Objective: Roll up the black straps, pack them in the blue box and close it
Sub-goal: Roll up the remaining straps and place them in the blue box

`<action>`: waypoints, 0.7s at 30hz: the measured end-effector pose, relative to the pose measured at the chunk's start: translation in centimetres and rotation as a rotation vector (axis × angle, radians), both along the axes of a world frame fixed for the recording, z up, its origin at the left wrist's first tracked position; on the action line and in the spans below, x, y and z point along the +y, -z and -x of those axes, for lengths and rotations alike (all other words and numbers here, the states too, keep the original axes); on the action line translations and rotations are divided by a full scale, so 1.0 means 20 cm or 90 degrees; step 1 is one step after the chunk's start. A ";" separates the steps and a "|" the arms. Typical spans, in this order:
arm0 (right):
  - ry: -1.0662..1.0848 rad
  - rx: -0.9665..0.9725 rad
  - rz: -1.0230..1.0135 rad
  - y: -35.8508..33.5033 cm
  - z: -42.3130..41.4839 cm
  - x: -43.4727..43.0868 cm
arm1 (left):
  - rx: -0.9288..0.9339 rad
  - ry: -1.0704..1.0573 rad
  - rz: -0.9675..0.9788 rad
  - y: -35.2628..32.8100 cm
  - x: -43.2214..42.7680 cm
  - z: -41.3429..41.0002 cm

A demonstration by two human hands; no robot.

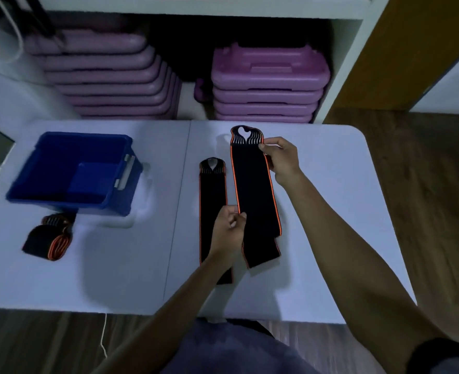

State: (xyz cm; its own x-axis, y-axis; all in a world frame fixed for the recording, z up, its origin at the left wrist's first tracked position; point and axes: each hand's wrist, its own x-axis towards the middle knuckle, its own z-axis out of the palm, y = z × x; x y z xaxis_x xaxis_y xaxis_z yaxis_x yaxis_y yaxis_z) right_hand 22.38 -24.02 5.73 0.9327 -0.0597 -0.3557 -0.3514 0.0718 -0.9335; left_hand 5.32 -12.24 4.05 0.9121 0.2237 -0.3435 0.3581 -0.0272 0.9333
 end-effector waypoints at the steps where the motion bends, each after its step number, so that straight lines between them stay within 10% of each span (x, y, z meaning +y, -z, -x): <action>1: -0.008 0.019 -0.014 0.02 0.00 0.06 | 0.004 -0.012 0.009 0.00 0.05 0.01; 14: -0.023 0.256 -0.009 0.39 0.13 0.49 | 0.240 -0.013 -0.001 0.17 0.46 0.15; 21: 0.064 0.184 0.067 0.53 0.07 0.54 | 0.273 0.027 0.019 0.28 0.53 0.08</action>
